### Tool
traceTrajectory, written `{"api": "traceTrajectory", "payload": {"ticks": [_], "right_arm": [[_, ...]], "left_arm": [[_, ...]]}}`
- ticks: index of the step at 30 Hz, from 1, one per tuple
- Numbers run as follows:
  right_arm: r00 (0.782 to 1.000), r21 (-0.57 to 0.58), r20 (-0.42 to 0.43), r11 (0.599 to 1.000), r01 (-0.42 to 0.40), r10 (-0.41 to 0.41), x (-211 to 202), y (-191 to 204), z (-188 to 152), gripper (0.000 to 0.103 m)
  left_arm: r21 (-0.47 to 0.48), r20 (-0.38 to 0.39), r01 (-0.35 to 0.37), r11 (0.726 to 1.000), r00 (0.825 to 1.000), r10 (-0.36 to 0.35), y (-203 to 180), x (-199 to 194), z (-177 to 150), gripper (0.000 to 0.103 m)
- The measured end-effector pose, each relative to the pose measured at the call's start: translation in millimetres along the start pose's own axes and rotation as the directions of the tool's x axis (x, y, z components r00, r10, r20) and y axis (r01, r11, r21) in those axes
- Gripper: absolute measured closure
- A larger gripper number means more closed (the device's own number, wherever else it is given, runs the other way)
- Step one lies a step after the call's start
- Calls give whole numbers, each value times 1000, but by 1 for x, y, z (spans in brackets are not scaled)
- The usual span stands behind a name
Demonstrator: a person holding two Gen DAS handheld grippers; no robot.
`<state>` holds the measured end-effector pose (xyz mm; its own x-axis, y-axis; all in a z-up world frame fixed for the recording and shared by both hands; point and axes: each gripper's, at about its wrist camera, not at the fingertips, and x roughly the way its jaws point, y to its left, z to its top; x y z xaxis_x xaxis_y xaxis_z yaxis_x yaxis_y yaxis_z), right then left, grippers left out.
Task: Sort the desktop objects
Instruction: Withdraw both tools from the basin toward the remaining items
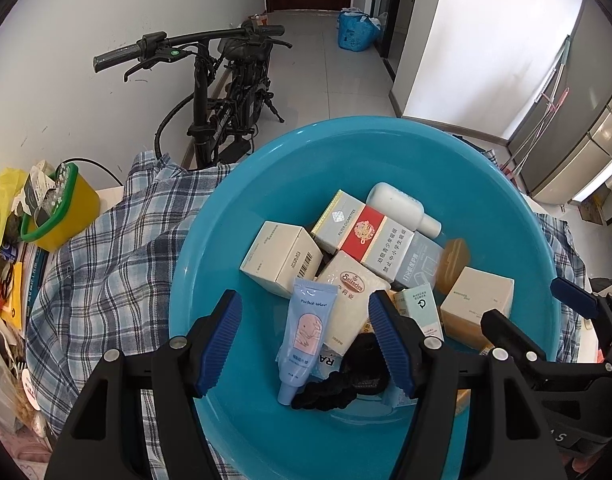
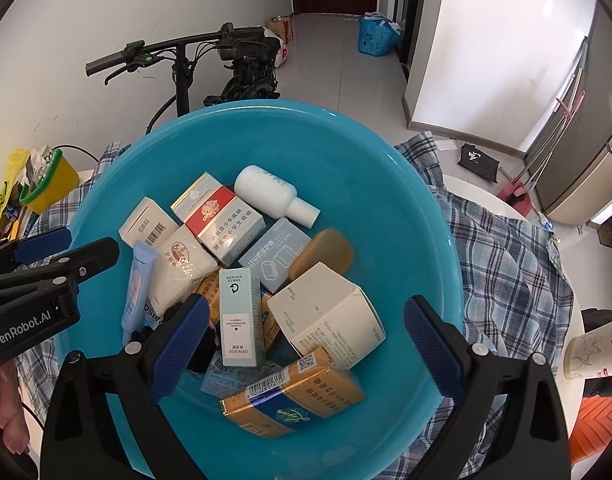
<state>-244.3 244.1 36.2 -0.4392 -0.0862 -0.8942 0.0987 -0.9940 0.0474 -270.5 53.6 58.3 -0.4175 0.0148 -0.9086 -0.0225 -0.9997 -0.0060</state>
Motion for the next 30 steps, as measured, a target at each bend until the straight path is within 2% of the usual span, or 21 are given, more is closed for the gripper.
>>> {"api": "traceTrajectory", "payload": {"ticks": [2,4,6,8,9,10,11,13,15,18,20,21,23,25,26,28,30], "right_arm": [[1000,18,24,1000,1,-2,-4,-4,0,6],[997,34,78,999,15,-18,-12,-8,0,6],[988,42,151,999,28,-34,-23,-11,-1,6],[978,62,199,997,48,-59,-32,-14,-2,6],[973,69,224,997,47,-61,-37,-15,-2,6],[967,72,248,997,42,-58,-41,-16,-2,6],[959,75,279,997,36,-55,-46,-17,-1,6],[936,80,348,996,27,-53,-57,-19,-1,6],[902,82,428,997,14,-48,-70,-20,-4,6],[842,79,537,997,12,-52,-87,-19,-9,0],[795,63,604,998,23,-57,-99,-16,-13,0],[775,47,629,998,33,-55,-103,-13,-14,0],[745,18,664,998,62,-58,-109,-5,-16,0],[730,4,681,997,81,-62,-113,1,-16,0],[728,5,682,997,80,-62,-114,3,-16,0],[735,12,676,998,58,-51,-114,4,-14,0],[737,22,674,999,49,-51,-115,3,-15,0]], "left_arm": [[1,42,-4,1000,999,4,0,-6,-2,35],[1,117,-2,1000,993,2,1,-16,-3,35],[5,219,1,1000,976,-2,2,-30,-4,35],[12,324,12,1000,946,-15,4,-46,-6,35],[15,367,30,999,930,-33,6,-53,-7,30],[14,407,52,999,912,-53,8,-60,-8,18],[5,453,76,997,889,-70,12,-68,-9,15],[-20,538,126,992,837,-96,20,-82,-13,14],[-35,583,156,987,806,-106,26,-92,-13,13],[-41,641,161,986,761,-98,32,-104,-15,13],[-21,682,132,991,727,-83,31,-112,-19,10],[-9,701,108,994,710,-71,29,-116,-22,0],[-3,736,48,999,677,-30,23,-123,-27,0],[12,753,15,1000,658,-19,19,-128,-31,0],[22,754,12,1000,657,-25,18,-129,-32,0],[30,759,4,1000,650,-25,15,-132,-34,0],[30,775,0,1000,632,-23,13,-136,-37,0]]}}
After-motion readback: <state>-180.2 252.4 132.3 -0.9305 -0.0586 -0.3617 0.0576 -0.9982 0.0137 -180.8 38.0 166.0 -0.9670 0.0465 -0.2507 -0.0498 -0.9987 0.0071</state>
